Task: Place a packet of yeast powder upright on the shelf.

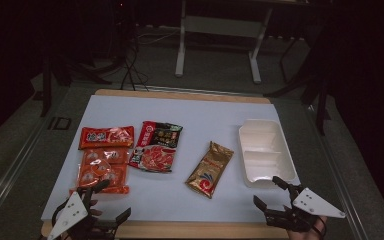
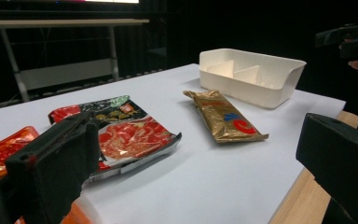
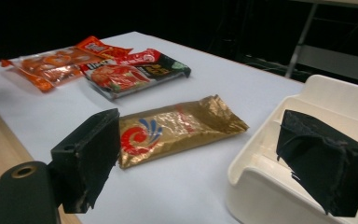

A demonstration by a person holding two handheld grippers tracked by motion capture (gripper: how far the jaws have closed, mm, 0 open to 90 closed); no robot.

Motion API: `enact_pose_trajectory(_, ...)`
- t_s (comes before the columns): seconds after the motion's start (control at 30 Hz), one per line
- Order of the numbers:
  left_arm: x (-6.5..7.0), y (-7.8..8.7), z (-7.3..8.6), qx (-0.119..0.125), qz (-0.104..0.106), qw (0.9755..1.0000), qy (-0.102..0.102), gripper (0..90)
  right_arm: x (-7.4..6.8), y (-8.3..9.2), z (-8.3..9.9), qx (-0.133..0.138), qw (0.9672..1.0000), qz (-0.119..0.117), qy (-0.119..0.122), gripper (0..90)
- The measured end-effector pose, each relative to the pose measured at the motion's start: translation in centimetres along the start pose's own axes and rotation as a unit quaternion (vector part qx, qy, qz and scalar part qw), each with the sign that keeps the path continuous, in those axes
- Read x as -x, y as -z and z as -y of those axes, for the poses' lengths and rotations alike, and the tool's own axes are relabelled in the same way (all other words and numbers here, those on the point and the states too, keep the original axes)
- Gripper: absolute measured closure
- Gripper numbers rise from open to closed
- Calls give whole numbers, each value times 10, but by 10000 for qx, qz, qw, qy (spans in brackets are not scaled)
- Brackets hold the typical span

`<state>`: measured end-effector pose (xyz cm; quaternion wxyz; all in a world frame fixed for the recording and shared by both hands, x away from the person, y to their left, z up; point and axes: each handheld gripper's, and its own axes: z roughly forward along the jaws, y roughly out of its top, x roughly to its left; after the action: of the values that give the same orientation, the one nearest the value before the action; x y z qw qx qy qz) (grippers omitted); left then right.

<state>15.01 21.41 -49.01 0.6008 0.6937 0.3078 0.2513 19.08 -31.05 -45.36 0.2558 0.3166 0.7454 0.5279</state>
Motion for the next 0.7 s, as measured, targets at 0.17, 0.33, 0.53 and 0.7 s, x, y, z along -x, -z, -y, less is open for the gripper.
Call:
enact_pose_trajectory(0.17, 1, -1, 0, 9, 30, 10000, 29, 2, -1, -1, -1, -69, 10000, -12, 30, 137)
enact_pose_trajectory(0.33, 0, -2, 1, 6, 32, 9999, 100, 2, -3, -2, -4, -189, 9998, -13, 13, 129)
enact_pose_trajectory(0.53, 1, -3, 2, -8, 64, 9999, 83, 2, -8, -1, -12, -218, 9998, -24, -35, 119)
enact_pose_trajectory(0.7, 3, -6, 2, -65, 89, 9999, 39, 2, -10, 0, -28, -163, 9999, -21, -48, 129)
